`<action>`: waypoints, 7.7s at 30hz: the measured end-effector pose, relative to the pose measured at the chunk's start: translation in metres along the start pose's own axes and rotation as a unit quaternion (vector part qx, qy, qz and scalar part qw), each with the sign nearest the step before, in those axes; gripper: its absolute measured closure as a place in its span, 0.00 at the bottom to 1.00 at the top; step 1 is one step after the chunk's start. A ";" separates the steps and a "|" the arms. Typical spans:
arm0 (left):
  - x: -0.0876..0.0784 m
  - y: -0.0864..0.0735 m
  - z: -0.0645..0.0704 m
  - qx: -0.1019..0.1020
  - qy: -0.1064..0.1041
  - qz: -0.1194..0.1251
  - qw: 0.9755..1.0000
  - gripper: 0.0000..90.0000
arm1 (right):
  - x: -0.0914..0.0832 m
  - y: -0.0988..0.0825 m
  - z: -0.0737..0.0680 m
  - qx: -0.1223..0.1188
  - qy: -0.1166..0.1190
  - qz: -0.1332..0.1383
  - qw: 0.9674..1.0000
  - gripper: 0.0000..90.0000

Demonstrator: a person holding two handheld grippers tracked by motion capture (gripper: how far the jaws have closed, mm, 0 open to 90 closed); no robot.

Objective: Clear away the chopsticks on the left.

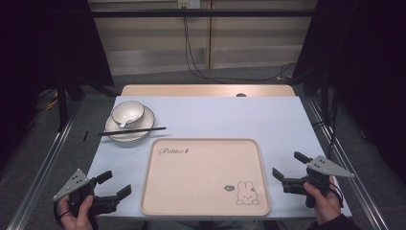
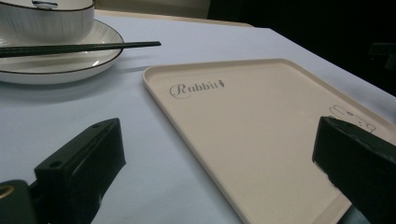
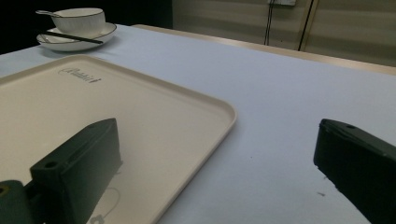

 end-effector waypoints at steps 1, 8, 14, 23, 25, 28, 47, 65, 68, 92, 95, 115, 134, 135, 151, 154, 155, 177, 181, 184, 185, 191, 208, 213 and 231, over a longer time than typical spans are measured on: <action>0.000 0.000 0.000 0.002 0.000 -0.001 1.000 0.02 | -0.001 0.000 0.000 0.001 0.002 0.000 1.000 0.00; -0.001 0.001 0.001 0.005 0.000 -0.002 1.000 0.02 | -0.001 -0.001 0.000 0.005 0.001 0.001 1.000 0.00; -0.001 0.002 0.003 0.014 -0.003 -0.008 1.000 0.02 | -0.001 -0.001 0.000 0.005 0.002 0.000 1.000 0.01; 0.003 0.010 0.004 0.043 -0.017 -0.014 0.999 0.02 | -0.001 -0.001 -0.001 0.006 0.005 -0.001 1.000 0.01; 0.005 0.012 0.003 0.046 -0.028 -0.022 0.998 0.03 | -0.001 -0.001 -0.001 0.006 0.004 -0.001 1.000 0.01; 0.005 0.019 -0.004 0.056 -0.039 -0.024 0.997 0.04 | -0.001 -0.001 -0.001 0.006 0.005 -0.001 1.000 0.01; 0.000 0.046 -0.069 0.073 -0.048 -0.056 0.995 0.07 | 0.000 -0.001 -0.002 0.005 0.010 -0.001 1.000 0.01; 0.048 0.046 -0.119 0.143 -0.078 -0.103 0.981 0.07 | 0.001 -0.001 -0.002 0.002 0.008 -0.001 1.000 0.02; 0.055 0.048 -0.126 0.140 -0.071 -0.104 0.982 0.10 | 0.001 -0.001 -0.002 0.003 0.008 0.000 1.000 0.02; 0.100 0.042 -0.171 0.189 -0.053 -0.141 0.970 0.61 | 0.000 -0.002 -0.002 0.000 0.010 -0.003 1.000 0.02; 0.103 0.041 -0.173 0.193 -0.055 -0.148 0.969 0.63 | 0.000 -0.002 -0.002 0.002 0.010 -0.003 1.000 0.02; 0.123 0.036 -0.175 0.225 -0.066 -0.185 0.954 0.76 | 0.000 -0.002 -0.002 0.003 0.009 -0.001 1.000 0.02; 0.128 0.040 -0.173 0.196 -0.102 -0.213 0.952 0.95 | 0.000 -0.002 -0.002 0.006 0.010 -0.003 1.000 0.02; 0.129 0.039 -0.172 0.191 -0.099 -0.206 0.955 0.95 | 0.000 -0.002 -0.002 0.006 0.010 -0.003 1.000 0.02; 0.114 0.054 -0.156 0.138 -0.116 -0.183 0.966 0.95 | 0.000 -0.002 -0.002 0.007 0.011 -0.002 1.000 0.02; 0.109 0.057 -0.150 0.132 -0.114 -0.178 0.968 0.95 | 0.000 -0.002 -0.002 0.006 0.010 -0.001 1.000 0.02; 0.109 0.057 -0.150 0.132 -0.114 -0.178 0.968 0.95 | 0.000 -0.002 -0.002 0.006 0.011 -0.001 1.000 0.02; 0.056 0.052 -0.092 0.045 -0.088 -0.136 0.986 0.95 | 0.000 -0.002 -0.003 0.007 0.011 -0.001 1.000 0.02; 0.048 0.049 -0.082 0.034 -0.079 -0.137 0.987 0.95 | 0.000 -0.002 -0.003 0.007 0.012 -0.002 1.000 0.02; 0.043 0.047 -0.070 0.020 -0.069 -0.134 0.988 0.95 | 0.000 -0.002 -0.003 0.007 0.012 -0.002 1.000 0.02; 0.041 0.047 -0.066 0.015 -0.063 -0.134 0.989 0.95 | 0.000 -0.002 -0.003 0.008 0.011 -0.002 1.000 0.02; 0.040 0.044 -0.042 -0.015 -0.037 -0.133 0.990 0.95 | 0.000 -0.002 -0.004 0.007 0.012 -0.003 1.000 0.02; 0.074 0.032 0.006 -0.082 0.039 -0.175 0.980 0.95 | 0.000 -0.002 -0.004 0.006 0.011 -0.005 1.000 0.02; 0.085 0.026 0.013 -0.093 0.049 -0.187 0.977 0.95 | 0.000 -0.002 -0.004 0.006 0.013 -0.002 1.000 0.02; 0.111 0.011 0.023 -0.105 0.071 -0.250 0.960 0.95 | 0.000 -0.002 -0.005 0.000 0.018 -0.006 1.000 0.02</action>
Point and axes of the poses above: each handheld gripper's, and its own axes: x roughly forward along the jaws, y roughly out of its top, z roughly to its right, the point moved 2 cm from there along x, roughly forward along the jaws, and after that the axes turned 13 degrees about x, right-handed, at the moved point
